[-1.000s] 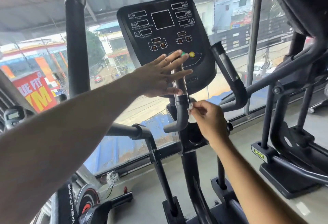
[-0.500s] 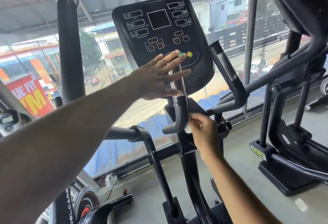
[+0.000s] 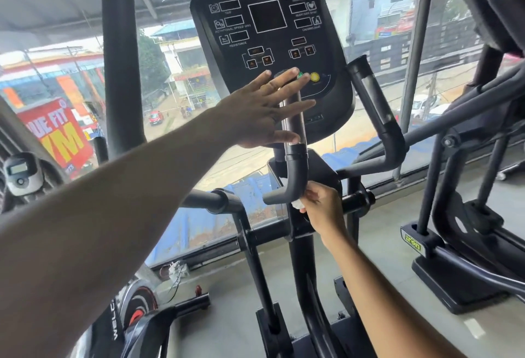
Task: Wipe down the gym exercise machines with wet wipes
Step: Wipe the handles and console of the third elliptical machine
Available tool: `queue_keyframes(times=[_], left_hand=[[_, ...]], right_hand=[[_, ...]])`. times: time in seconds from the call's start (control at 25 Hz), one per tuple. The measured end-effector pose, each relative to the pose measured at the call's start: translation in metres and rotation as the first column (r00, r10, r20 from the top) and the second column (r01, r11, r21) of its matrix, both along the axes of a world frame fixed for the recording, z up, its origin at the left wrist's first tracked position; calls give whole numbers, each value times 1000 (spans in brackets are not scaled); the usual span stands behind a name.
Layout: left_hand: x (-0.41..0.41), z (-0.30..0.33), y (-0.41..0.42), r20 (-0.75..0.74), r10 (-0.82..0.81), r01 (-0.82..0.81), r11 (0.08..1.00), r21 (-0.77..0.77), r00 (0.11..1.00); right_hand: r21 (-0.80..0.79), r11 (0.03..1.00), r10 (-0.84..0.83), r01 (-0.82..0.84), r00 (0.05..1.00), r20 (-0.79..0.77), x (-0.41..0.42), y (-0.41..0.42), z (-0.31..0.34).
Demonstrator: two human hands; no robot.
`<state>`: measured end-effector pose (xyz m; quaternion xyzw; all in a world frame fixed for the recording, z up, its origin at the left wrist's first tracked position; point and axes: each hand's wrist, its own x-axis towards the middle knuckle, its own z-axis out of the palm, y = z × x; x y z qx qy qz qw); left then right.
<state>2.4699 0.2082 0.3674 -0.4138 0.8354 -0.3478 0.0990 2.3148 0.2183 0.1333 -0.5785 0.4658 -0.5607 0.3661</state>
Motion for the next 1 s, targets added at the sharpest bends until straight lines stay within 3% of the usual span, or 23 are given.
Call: queue_keyframes(times=[0.12, 0.28, 0.4, 0.56, 0.64, 0.72, 0.8, 0.88, 1.0], left_hand=[[-2, -20, 8, -125, 72, -72, 997, 11, 989], [13, -47, 23, -310, -39, 25, 998, -51, 950], [31, -78, 55, -404, -66, 29, 995, -97, 912], [50, -96, 118, -427, -189, 131, 978, -161, 884], [58, -75, 143, -419, -308, 218, 943, -250, 854], [75, -40, 158, -381, -409, 271, 890, -367, 829], [104, -9, 161, -327, -468, 284, 832, -477, 821], [137, 11, 150, -335, -469, 272, 826, -493, 818], [159, 13, 128, -437, -460, 286, 868, -407, 773]], right_hand=[[41, 998, 52, -54, 998, 45, -7, 1, 0], [-6, 998, 62, -62, 998, 13, -27, 19, 13], [-111, 991, 47, -71, 978, -205, -50, 35, 17], [-406, 914, -178, 5, 904, -389, -51, 70, 30], [-597, 801, -316, -52, 810, -494, -38, 79, 45], [-682, 700, -382, -210, 697, -606, -26, 81, 73], [-672, 634, -423, -382, 556, -715, -19, 79, 107], [-606, 587, -492, -538, 357, -794, -12, 75, 137], [-400, 641, -521, -655, 12, -854, -10, 63, 158]])
